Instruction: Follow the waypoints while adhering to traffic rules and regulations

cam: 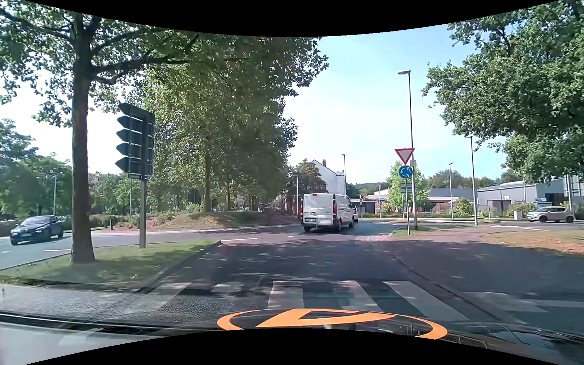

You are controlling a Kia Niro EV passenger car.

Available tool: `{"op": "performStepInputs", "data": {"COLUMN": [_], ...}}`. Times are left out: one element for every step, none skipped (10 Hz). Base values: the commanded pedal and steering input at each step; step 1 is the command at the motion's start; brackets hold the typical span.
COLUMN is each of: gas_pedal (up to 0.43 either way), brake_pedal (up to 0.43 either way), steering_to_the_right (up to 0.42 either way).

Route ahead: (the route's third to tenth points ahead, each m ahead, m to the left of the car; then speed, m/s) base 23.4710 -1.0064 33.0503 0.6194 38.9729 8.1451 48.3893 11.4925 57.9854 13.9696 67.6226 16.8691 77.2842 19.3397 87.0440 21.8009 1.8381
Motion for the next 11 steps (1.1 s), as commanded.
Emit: {"op": "performStepInputs", "data": {"gas_pedal": [0.189,0.189,0.189,0.177,0.169,0.130,0.110,0.079,0.067,0.059,0.000], "brake_pedal": [0.000,0.000,0.000,0.000,0.000,0.000,0.000,0.000,0.000,0.000,0.000], "steering_to_the_right": [-0.026,-0.026,-0.026,-0.026,-0.026,-0.024,-0.022,-0.020,-0.018,-0.015,-0.013]}}
